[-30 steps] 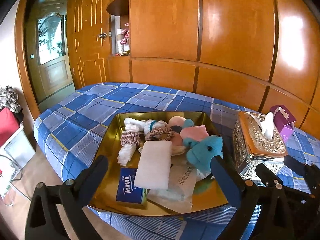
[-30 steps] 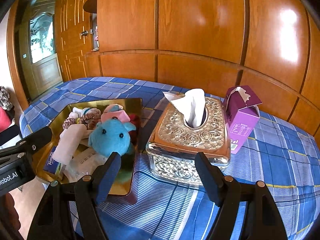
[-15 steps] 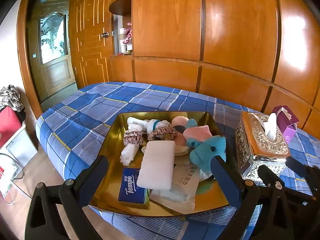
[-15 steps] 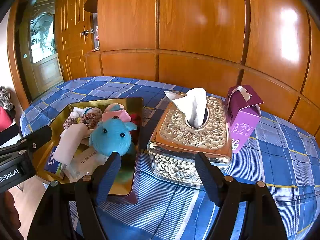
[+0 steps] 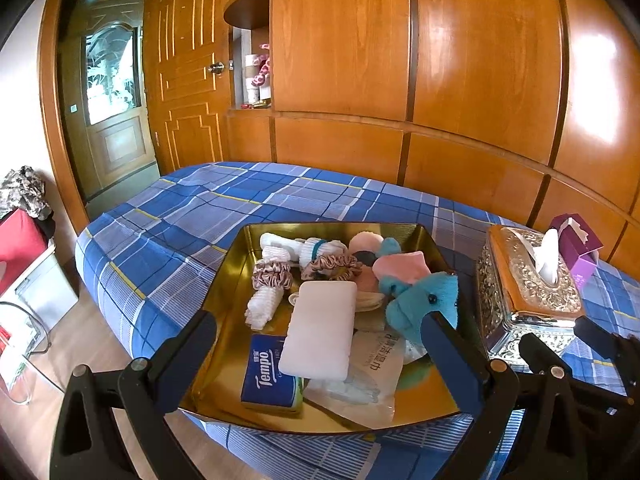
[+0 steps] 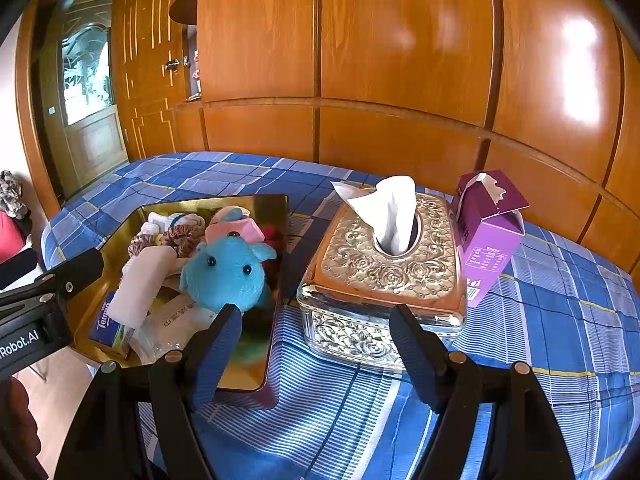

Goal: Organize soft objects

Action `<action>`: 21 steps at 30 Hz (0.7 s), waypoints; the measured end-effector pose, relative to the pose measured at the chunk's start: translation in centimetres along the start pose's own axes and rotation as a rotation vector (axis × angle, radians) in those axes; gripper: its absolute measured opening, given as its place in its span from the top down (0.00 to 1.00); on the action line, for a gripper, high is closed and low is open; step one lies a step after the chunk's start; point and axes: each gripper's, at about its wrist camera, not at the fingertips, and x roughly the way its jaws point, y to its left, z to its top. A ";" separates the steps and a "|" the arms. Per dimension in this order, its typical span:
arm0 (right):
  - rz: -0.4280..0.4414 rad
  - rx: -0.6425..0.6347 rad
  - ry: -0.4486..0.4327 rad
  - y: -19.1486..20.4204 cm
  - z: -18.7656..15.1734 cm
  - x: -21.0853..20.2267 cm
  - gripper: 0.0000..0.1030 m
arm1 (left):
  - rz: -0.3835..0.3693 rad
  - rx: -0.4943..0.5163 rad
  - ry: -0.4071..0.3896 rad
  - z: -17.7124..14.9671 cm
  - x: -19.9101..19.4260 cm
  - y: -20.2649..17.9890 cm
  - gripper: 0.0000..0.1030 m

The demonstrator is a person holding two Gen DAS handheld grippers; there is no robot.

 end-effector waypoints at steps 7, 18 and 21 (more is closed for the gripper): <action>0.000 0.000 0.000 0.0 0.0 0.0 0.25 | 0.004 -0.001 0.003 -0.1 0.0 0.0 0.00; 0.003 0.000 0.002 -0.2 -0.1 0.0 0.25 | 0.004 0.001 0.005 -0.1 0.0 0.0 0.00; 0.003 0.000 0.001 -0.2 -0.1 -0.1 0.25 | 0.004 0.001 0.005 -0.1 0.0 0.0 0.00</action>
